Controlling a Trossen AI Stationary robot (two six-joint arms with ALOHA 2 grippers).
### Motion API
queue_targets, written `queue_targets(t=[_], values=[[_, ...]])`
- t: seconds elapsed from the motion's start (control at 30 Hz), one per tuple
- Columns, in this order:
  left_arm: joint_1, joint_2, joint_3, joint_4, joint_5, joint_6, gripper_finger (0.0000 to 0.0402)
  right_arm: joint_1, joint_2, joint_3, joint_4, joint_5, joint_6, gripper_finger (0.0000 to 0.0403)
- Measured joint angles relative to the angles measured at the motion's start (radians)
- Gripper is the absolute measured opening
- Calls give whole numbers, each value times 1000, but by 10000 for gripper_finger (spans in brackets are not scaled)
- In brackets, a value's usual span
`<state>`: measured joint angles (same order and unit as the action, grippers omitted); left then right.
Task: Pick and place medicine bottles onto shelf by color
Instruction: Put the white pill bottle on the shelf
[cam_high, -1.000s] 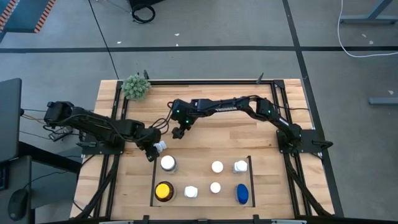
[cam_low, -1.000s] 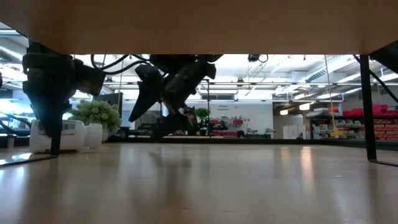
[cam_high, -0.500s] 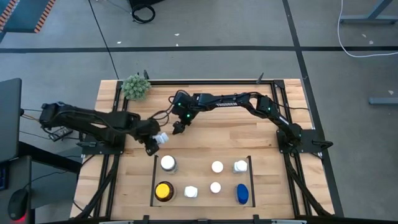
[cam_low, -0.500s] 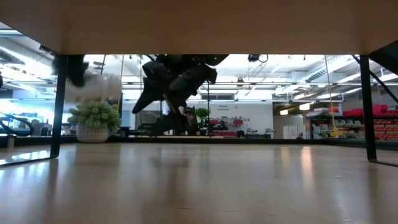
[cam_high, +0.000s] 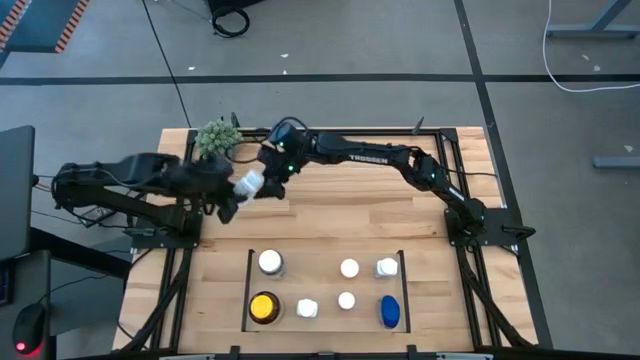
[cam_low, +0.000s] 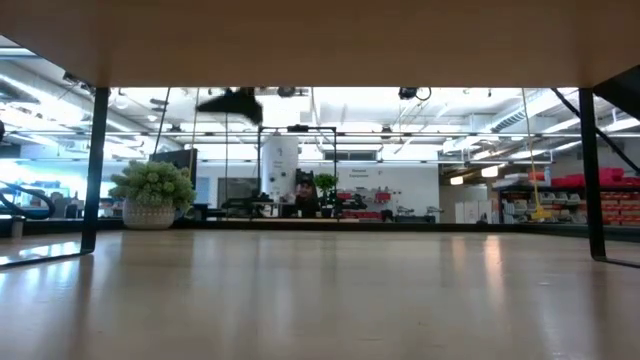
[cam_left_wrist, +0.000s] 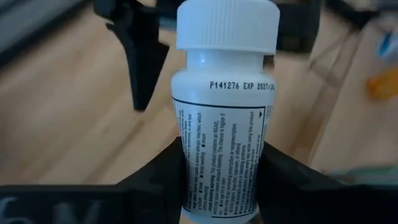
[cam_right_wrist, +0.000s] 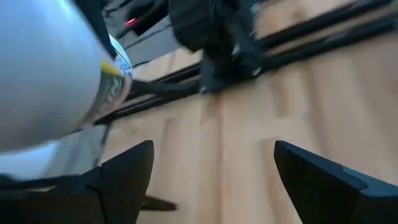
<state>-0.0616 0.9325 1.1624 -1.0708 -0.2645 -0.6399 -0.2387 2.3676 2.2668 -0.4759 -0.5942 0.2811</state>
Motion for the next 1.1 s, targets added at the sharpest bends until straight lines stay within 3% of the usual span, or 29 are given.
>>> queue_targets(t=[0.13,0.27,0.47,0.7,0.8,0.97,1.1], values=[[0,-44,56,13,-67,32,154,5,-9,91,-90,141,-61,339],[2,-78,79,19,-87,87,160,-3,-34,90,-138,187,-65,339],[4,-117,75,-9,-89,216,156,-32,-67,89,-163,91,-6,339],[14,-123,34,-208,-74,285,160,-34,-124,89,-160,-27,-62,339],[34,-122,3,-214,-46,292,157,-28,-155,90,-132,-17,-117,339],[76,-113,-42,-82,-11,312,163,-11,-167,91,-99,83,-161,340],[110,-93,-42,-23,-12,334,164,-6,-167,89,-100,102,-153,345]])
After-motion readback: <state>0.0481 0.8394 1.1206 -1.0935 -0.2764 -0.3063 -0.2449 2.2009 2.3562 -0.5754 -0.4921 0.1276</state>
